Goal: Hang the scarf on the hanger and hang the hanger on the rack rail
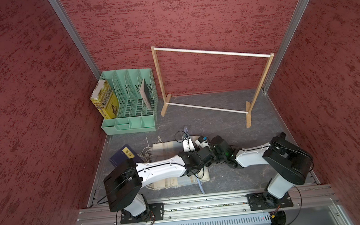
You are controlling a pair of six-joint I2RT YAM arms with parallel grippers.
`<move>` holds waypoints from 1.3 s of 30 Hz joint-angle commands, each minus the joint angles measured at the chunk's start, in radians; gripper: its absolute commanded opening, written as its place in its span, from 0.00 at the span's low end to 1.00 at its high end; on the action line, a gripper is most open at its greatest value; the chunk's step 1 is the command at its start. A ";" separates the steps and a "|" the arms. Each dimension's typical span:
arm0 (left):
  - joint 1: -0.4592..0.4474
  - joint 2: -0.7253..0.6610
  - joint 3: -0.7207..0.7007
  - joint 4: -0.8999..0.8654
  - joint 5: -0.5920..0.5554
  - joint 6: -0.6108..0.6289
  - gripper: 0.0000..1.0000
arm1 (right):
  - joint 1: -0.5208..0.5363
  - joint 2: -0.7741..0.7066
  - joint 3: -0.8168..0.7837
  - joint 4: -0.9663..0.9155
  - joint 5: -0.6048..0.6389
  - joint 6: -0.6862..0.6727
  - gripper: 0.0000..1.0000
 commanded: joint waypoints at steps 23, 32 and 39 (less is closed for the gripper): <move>0.005 0.035 -0.007 0.025 0.046 0.045 0.02 | 0.022 -0.527 -0.147 -0.352 0.264 -0.086 0.61; 0.000 0.069 0.070 0.002 0.059 0.087 0.02 | 0.023 -0.451 -0.185 -0.261 0.257 -0.046 0.09; -0.018 0.092 0.140 -0.034 0.058 0.107 0.02 | 0.077 -0.272 -0.155 -0.100 0.231 -0.033 0.09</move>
